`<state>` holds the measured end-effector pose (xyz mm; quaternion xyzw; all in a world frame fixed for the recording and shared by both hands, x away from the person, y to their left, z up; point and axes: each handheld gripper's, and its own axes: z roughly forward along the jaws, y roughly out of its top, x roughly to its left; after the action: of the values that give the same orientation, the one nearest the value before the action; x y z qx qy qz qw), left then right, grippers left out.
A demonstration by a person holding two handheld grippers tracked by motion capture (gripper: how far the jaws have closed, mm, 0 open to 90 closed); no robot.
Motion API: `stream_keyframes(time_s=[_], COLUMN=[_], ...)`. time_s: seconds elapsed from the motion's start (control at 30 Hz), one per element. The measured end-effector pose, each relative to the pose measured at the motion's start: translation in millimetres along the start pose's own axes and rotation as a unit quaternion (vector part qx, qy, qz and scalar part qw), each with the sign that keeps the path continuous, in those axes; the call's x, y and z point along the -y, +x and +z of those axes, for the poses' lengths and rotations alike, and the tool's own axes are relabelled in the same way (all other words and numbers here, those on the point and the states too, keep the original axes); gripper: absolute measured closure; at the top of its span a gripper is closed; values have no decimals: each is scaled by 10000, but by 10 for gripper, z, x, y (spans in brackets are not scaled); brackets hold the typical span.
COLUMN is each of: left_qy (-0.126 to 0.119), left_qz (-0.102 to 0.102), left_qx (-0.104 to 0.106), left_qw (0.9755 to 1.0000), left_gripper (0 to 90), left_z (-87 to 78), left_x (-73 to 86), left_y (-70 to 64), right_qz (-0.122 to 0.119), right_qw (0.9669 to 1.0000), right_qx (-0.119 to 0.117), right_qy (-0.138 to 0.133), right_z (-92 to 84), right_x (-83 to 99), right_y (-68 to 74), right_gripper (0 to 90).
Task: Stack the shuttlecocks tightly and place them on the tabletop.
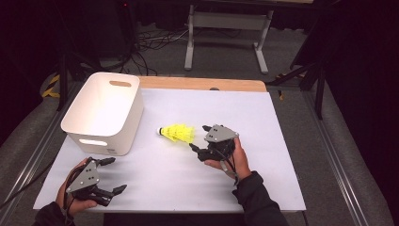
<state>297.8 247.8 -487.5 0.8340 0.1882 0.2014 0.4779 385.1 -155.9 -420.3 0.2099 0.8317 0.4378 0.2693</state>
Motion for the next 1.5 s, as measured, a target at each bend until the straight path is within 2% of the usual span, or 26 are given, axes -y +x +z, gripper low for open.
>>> stream_keyframes(time_s=[0.13, 0.6, 1.33, 1.5], left_qy=[7, -11, -8, -12], left_qz=[14, 8, 20, -14], left_qx=[7, -25, -41, -46], left_qw=[10000, 10000, 10000, 10000], left_gripper=[55, 55, 53, 54], left_z=[1, -4, -1, -7], left_x=[-2, -2, -3, 4], left_y=[-4, -1, 3, 19], right_qz=[2, -125, -206, -160], right_qw=[9999, 9997, 9991, 9992], right_qx=[98, 215, 371, 374], right_qy=[-53, -65, -65, -59], right_z=[-46, -174, -409, -454], right_x=[4, 49, 255, 308], right_y=[33, 84, 128, 134], right_gripper=[216, 203, 201, 201])
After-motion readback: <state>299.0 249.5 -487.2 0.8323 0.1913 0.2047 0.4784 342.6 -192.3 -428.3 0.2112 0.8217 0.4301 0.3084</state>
